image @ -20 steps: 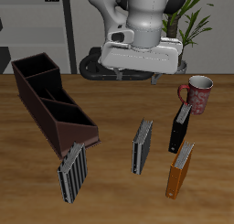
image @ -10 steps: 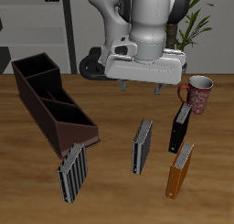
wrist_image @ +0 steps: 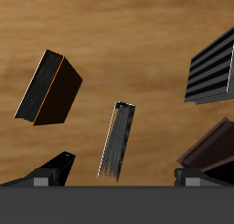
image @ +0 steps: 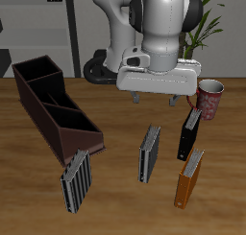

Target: Place the left striped book into the right desk caddy's front compartment

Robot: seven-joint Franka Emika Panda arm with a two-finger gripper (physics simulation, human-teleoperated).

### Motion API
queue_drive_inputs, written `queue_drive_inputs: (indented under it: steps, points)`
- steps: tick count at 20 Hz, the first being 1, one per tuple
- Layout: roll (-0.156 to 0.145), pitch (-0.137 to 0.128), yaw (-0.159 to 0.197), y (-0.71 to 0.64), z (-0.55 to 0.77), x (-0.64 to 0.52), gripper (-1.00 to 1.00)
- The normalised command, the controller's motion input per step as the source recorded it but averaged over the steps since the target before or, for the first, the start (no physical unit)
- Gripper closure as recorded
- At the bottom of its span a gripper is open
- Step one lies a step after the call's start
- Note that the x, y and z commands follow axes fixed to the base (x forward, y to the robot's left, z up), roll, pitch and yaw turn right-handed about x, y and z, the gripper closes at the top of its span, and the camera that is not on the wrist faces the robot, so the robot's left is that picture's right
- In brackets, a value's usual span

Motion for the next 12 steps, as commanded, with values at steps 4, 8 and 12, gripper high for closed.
queue_drive_inputs:
  steps: [4,8,12]
  points:
    - [0.003,0.001,-0.016,0.01,-0.15,0.1,-1.0]
    - [-0.011,-0.029,-0.023,-0.05,-0.06,0.08,-1.0]
    - [-0.016,-0.038,-0.02,-0.08,0.0,0.13,-1.0]
